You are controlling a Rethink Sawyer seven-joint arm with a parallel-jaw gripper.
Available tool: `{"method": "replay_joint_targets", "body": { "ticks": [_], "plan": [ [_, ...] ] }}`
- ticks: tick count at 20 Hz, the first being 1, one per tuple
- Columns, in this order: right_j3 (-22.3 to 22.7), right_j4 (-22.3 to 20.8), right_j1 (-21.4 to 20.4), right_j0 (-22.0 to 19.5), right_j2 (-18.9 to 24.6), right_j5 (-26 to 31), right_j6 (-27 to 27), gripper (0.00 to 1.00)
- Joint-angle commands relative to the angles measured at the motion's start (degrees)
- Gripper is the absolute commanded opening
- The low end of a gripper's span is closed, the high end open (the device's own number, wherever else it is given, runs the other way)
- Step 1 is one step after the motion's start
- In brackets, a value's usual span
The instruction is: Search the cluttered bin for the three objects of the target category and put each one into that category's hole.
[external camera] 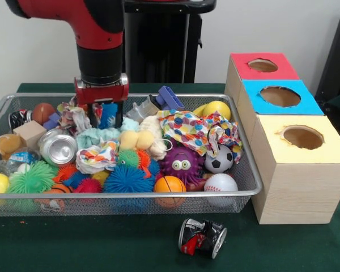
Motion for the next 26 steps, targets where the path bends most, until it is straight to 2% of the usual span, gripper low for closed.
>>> {"method": "replay_joint_targets", "body": {
  "ticks": [1,8,16,22,26],
  "plan": [
    [-0.23,-2.39,-4.09,2.24,-3.98,5.31,4.81,1.0],
    [-0.45,0.97,-11.14,3.08,-4.19,15.17,1.94,1.0],
    [1.11,3.64,-15.07,0.29,-1.81,16.84,3.7,1.0],
    [0.41,5.76,-15.54,-1.55,-0.98,16.87,4.19,1.0],
    [-2.67,6.69,-12.64,-1.96,-3.41,16.24,7.97,1.0]
  ]
}}
